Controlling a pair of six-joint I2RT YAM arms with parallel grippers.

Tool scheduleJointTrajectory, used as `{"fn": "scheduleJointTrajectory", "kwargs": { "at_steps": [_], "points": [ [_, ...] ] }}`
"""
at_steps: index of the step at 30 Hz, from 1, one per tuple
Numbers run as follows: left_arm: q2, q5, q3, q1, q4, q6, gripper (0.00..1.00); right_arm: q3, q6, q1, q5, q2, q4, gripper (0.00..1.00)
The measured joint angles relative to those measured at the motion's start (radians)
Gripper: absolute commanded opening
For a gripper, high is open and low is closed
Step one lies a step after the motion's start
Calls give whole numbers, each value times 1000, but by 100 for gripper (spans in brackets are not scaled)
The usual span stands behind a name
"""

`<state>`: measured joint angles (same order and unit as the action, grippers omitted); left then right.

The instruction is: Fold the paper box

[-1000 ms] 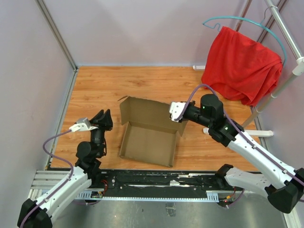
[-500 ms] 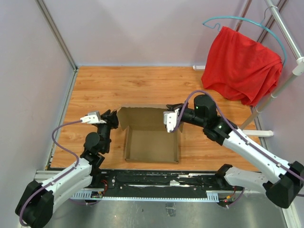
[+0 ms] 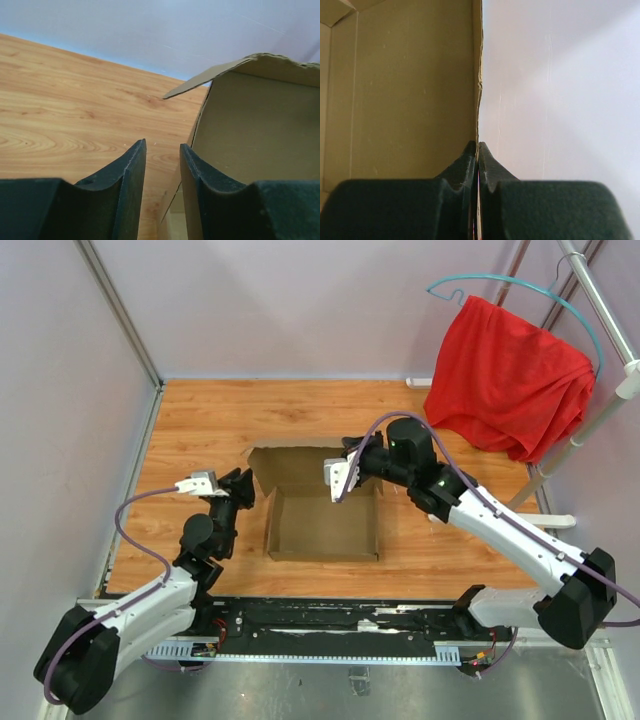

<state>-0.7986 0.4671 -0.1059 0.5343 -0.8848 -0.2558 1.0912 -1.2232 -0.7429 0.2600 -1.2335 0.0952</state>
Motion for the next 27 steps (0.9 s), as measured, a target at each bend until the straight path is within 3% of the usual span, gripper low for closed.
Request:
{"fn": "scheduleJointTrajectory", "kwargs": {
  "at_steps": [12, 27],
  "points": [
    [-39, -36, -27, 0, -25, 0, 38, -232, -7, 53, 82, 67, -250, 1],
    [38, -117, 19, 0, 21, -95, 35, -434, 117, 27, 167, 258, -373, 1]
  ]
}}
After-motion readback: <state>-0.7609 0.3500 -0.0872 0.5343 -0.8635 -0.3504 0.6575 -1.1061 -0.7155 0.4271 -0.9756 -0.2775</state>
